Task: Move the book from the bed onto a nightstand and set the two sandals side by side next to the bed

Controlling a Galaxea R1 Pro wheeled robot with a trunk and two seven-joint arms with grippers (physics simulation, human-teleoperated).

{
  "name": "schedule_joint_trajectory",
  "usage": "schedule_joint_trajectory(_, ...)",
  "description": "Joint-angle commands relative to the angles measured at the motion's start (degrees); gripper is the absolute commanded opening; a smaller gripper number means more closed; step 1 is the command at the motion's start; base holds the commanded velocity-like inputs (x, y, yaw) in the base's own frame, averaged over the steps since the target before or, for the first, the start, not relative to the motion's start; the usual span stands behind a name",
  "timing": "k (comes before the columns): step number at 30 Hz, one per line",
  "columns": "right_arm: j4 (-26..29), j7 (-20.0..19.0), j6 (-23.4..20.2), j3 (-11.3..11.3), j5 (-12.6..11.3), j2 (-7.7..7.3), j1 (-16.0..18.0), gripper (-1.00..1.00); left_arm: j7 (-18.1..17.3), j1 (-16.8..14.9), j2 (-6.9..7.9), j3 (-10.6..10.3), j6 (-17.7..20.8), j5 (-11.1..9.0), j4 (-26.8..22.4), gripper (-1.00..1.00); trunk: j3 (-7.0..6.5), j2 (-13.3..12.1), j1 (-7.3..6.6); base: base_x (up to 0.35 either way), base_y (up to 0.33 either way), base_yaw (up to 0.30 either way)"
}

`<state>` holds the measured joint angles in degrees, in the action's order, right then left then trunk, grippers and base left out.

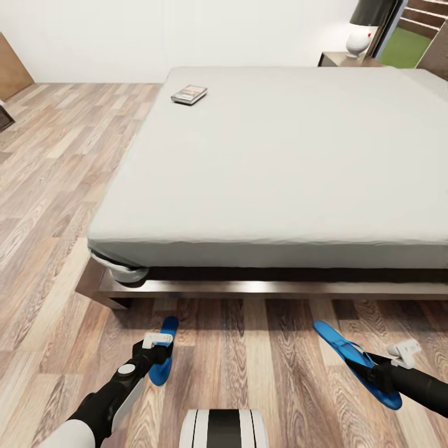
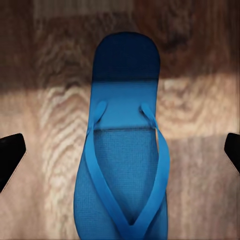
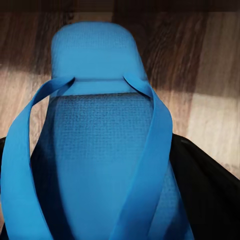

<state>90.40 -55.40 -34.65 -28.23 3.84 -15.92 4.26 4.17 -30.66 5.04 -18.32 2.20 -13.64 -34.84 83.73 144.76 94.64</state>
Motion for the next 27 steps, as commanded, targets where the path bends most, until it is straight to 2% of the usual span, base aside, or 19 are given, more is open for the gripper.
schedule_joint_trajectory(1,0.06,-0.42,-0.29,-0.03,0.44,0.01,0.05,-1.00,0.45,-0.02,0.09,-0.48,0.27,-0.58,-0.11,1.00,-0.19,0.00,-0.03,0.000,0.000,0.000)
schedule_joint_trajectory(10,-0.17,-0.17,-0.33,-0.15,0.54,0.01,0.19,-1.00,0.48,0.16,0.13,-0.46,0.70,-0.51,0.41,1.00,-2.19,-0.12,-0.26,0.000,0.000,0.000)
schedule_joint_trajectory(20,-0.50,0.06,-0.33,-0.24,0.55,0.02,0.30,-1.00,0.49,0.49,0.22,-0.36,5.58,-0.61,1.29,1.00,-4.40,-0.25,-0.52,0.000,0.000,0.000)
schedule_joint_trajectory(27,-0.71,0.20,-0.26,-0.31,0.43,0.01,0.31,-1.00,0.48,0.60,0.23,-0.36,7.22,-0.71,2.92,1.00,-4.40,-0.25,-0.52,0.000,0.000,0.000)
